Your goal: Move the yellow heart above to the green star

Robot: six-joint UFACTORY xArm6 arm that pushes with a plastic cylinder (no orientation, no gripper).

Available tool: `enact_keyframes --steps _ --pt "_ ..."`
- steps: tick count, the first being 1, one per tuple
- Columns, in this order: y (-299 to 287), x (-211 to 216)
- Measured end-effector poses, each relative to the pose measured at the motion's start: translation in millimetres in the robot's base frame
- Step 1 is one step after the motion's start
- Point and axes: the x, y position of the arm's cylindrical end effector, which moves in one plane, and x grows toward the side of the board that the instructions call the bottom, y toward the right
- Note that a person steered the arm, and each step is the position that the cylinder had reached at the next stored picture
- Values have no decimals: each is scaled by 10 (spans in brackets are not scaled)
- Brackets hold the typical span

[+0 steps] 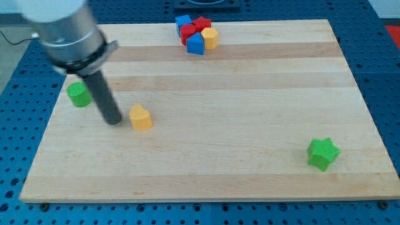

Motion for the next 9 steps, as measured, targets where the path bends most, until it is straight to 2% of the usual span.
enact_keyframes --steps 2,3,4,5,6,7,9 --pt "1965 30" --pt "2092 -5" --pt "1717 -101" --pt "1169 -25" --pt "784 290" --pt "876 578" --pt "2051 391"
